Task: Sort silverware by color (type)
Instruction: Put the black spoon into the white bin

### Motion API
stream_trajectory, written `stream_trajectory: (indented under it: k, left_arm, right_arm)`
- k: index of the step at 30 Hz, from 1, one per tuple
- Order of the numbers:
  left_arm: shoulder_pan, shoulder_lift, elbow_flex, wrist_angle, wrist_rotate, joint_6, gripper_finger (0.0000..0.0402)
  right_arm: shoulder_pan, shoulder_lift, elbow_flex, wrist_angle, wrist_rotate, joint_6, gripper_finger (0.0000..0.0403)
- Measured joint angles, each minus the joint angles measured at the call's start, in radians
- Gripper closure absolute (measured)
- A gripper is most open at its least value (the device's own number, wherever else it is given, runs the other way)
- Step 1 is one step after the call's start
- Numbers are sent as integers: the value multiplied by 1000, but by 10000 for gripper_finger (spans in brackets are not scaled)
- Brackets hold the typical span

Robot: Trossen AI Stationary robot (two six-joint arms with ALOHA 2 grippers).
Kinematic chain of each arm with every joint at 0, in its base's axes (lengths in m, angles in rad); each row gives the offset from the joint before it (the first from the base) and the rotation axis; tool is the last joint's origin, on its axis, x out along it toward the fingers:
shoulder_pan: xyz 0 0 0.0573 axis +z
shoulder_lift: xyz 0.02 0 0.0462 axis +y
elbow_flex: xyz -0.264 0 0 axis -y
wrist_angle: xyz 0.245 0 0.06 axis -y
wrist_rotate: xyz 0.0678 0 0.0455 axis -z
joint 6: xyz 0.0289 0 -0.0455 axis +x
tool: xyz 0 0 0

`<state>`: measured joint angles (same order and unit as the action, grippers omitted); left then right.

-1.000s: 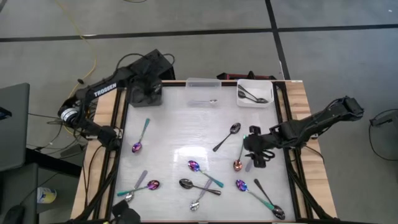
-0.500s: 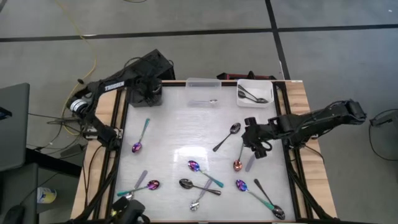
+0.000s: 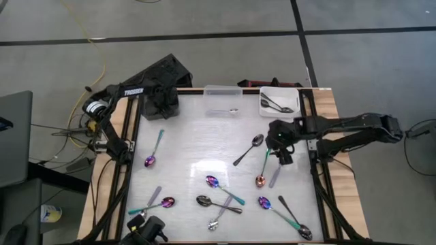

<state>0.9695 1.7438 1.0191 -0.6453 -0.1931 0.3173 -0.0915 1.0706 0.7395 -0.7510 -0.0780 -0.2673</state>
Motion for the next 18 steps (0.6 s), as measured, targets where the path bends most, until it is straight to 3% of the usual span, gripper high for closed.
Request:
stream_trajectory:
  k: [3, 8, 18]
  left_arm:
    - [-1, 1, -1, 3, 0, 26, 265]
    - [3, 2, -2, 34, -12, 73, 379]
    - [11, 6, 31, 12, -36, 168, 400]
  right_arm:
    - [-17, 0, 0, 4, 0, 10, 163]
    - [-29, 0, 0, 47, 5, 105, 163]
    - [30, 0, 0, 49, 42, 301, 163]
